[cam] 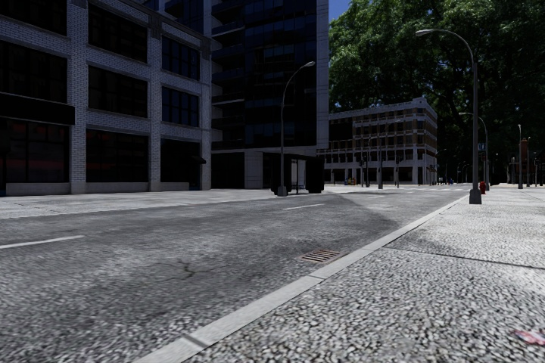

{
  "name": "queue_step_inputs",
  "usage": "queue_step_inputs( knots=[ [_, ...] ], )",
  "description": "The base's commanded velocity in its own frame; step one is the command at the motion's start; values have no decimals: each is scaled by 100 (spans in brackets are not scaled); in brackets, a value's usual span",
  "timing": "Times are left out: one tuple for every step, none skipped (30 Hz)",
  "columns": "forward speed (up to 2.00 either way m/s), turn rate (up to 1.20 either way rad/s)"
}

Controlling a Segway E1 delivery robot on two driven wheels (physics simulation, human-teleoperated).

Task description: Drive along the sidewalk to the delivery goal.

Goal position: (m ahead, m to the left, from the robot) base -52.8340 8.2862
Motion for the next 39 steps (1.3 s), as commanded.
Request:
queue_step_inputs(
  knots=[
    [0,0],
    [0,0],
    [0,0],
    [0,0],
    [0,0],
    [0,0],
    [0,0],
    [0,0],
    [0,0],
    [0,0],
    [0,0],
    [0,0],
    [0,0],
    [0,0],
    [0,0],
    [0,0],
    [0,0],
    [0,0],
    [0,0],
    [0,0],
    [0,0],
    [0,0],
    [0,0],
    [0,0],
    [0,0],
    [0,0],
    [0,0],
    [0,0],
    [0,0],
    [0,0],
    [0,-8],
    [0,-24],
    [0,-31],
    [0,-31],
    [0,-39],
    [0,-44],
    [0,-46],
    [0,-46],
    [0,-46]
  ],
)
